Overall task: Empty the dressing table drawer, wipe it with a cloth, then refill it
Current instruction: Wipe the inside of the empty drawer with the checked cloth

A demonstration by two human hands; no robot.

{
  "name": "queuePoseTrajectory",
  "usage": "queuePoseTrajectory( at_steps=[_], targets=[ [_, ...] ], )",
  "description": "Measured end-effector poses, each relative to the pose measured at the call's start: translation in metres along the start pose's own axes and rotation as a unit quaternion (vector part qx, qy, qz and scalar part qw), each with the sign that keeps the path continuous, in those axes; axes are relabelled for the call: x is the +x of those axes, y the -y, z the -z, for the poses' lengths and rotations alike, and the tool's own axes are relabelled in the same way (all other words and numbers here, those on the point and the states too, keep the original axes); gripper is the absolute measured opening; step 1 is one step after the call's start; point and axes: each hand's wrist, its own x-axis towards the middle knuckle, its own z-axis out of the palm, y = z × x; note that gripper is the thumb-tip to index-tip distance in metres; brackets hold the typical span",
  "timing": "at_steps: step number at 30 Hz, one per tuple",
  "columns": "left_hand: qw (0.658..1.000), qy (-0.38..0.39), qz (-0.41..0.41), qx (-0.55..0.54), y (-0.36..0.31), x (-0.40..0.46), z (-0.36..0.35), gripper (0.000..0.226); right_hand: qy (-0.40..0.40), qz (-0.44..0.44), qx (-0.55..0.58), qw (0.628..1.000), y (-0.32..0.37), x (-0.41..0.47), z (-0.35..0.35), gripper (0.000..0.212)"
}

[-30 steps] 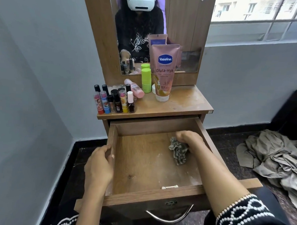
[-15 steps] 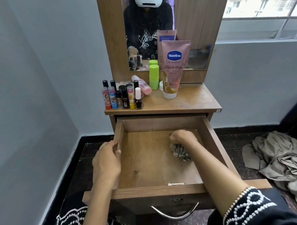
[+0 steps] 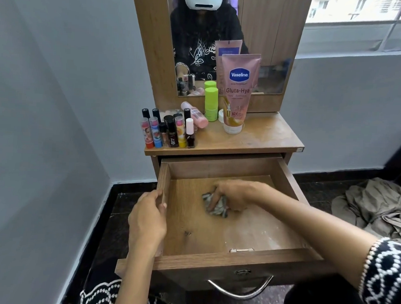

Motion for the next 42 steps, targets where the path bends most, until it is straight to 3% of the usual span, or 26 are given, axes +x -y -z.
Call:
queuePoseTrajectory(
  at_steps=[4,7,11,13,19,24,27,34,42],
  targets=[
    [1.000,0.001,0.003,0.008,0.000,0.000,0.000,0.038,-0.095,-0.098,0.050,0.989,-0.002,0.013,0.003,0.055],
    [1.000,0.003,0.004,0.006,0.000,0.001,0.000,0.039,-0.127,-0.068,0.039,0.989,0.029,0.041,-0.009,0.051],
    [1.000,0.004,0.003,0.003,0.000,0.001,0.001,0.038,-0.022,0.032,-0.013,0.999,0.046,0.035,-0.010,0.043],
    [1.000,0.002,0.005,-0.001,0.000,0.001,0.001,0.038,0.015,0.038,0.003,0.999,0.036,0.024,-0.007,0.039],
    [1.000,-0.002,0.015,-0.005,-0.001,0.001,-0.001,0.039,-0.120,-0.120,0.048,0.984,0.032,0.052,0.003,0.043],
    [1.000,0.000,0.013,-0.006,-0.001,0.000,0.000,0.038,-0.095,-0.011,0.010,0.995,0.063,0.057,-0.012,0.029],
    [1.000,-0.002,0.011,-0.005,-0.001,0.000,0.000,0.038,-0.026,0.037,0.005,0.999,0.046,0.035,-0.013,0.039],
    [1.000,-0.001,0.010,0.003,-0.002,0.000,-0.001,0.039,-0.072,-0.138,0.042,0.987,0.033,0.051,-0.011,0.064],
    [1.000,-0.002,0.007,0.018,-0.004,-0.001,0.001,0.039,-0.086,-0.196,0.026,0.976,0.072,0.089,-0.011,0.053]
  ],
)
